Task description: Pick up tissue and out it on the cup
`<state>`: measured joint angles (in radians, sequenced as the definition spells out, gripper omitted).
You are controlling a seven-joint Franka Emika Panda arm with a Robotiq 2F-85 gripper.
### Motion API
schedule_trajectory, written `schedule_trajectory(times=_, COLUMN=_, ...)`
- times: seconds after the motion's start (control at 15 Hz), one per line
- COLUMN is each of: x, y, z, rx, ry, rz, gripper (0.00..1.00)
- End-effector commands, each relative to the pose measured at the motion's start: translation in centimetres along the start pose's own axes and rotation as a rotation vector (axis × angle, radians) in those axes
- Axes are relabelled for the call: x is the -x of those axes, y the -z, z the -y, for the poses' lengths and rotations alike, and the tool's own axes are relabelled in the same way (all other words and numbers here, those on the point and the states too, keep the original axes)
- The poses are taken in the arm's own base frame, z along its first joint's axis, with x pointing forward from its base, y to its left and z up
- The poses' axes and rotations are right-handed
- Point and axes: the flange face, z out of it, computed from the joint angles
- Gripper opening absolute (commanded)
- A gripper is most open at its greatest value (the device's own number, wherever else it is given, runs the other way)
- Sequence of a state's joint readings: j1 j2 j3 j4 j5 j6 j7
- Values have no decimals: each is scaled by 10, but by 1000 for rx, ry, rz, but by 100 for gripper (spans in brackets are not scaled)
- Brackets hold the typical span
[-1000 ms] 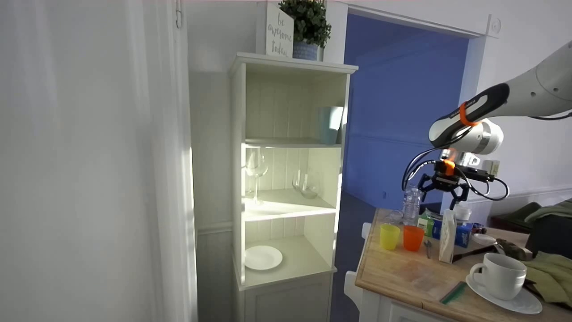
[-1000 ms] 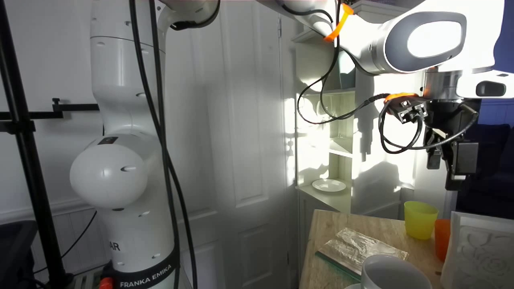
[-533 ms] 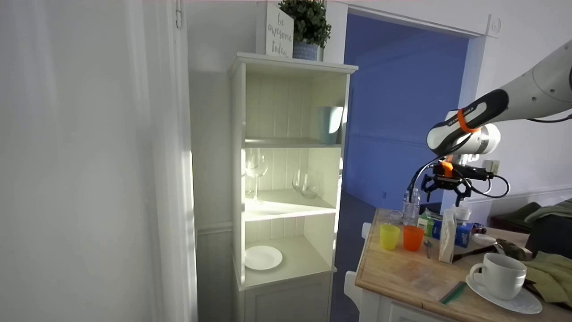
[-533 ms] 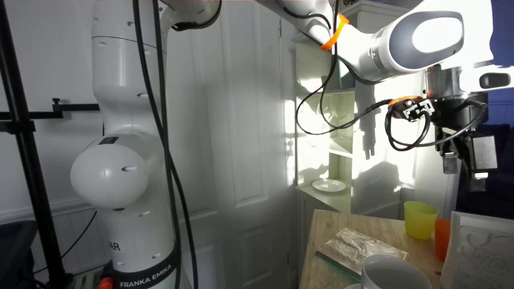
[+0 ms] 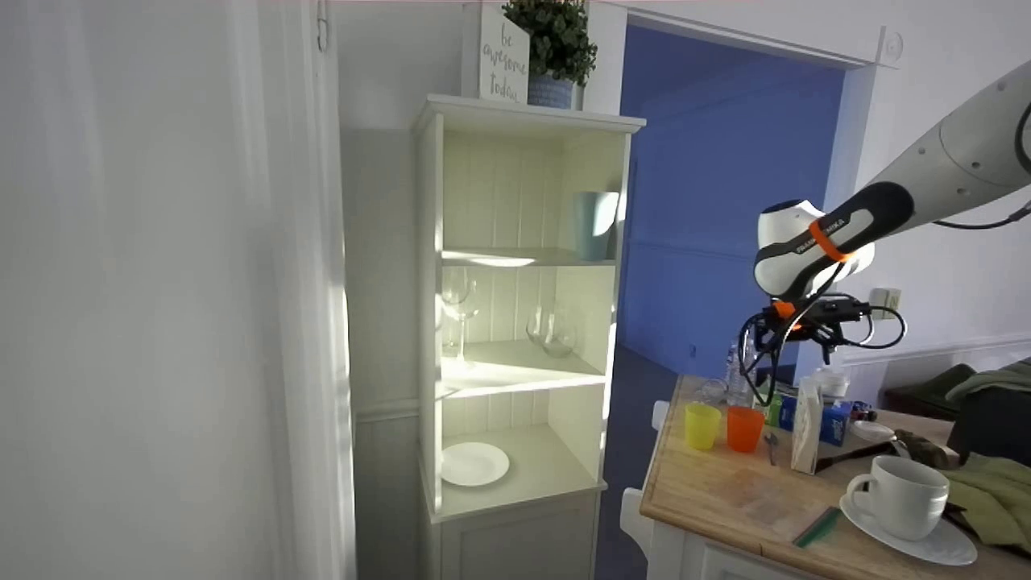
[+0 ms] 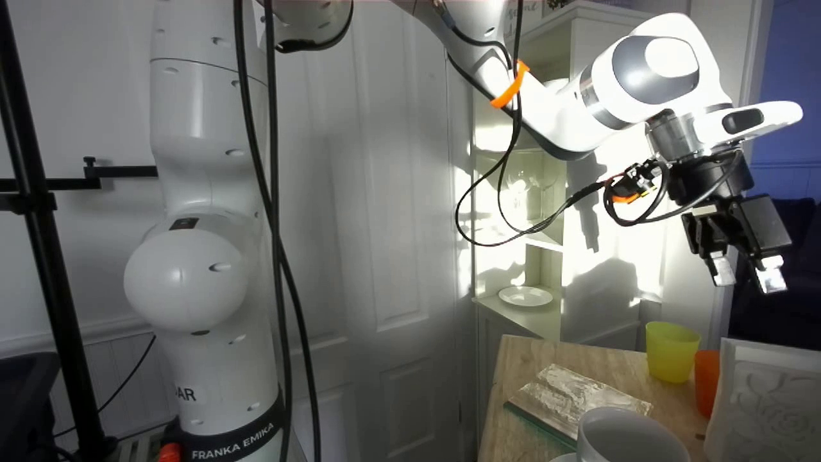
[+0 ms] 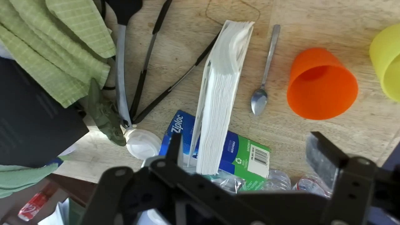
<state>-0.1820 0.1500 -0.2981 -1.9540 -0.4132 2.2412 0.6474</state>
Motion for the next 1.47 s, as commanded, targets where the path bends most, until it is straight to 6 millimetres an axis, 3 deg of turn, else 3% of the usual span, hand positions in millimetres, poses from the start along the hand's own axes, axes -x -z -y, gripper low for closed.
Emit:
schedule_trajectory(times=0.0, x=12, y=3, z=12, rx=68, ry=16, rz=12, gripper=100)
schedule_trajectory(times=0.27, x=25, y=-2, z=28, rx=83, ry=17, rz=45, gripper=98)
schedule_trajectory(times=0.4, x=28, y=-7, z=34, rx=87, ry=10, rz=60, gripper=73)
schedule_trajectory(times=0.67, x=30, y=-20, z=42, rx=104, ry=-8, rz=69, gripper=48)
schedule_trajectory(times=0.87, x=30, y=-28, z=43, rx=116, ry=-29, rz=74, gripper=42)
schedule_trajectory(times=1.13, x=29, y=-33, z=43, rx=129, ry=-53, rz=71, gripper=46)
schedule_trajectory(times=1.4, x=26, y=-34, z=42, rx=132, ry=-81, rz=60, gripper=41)
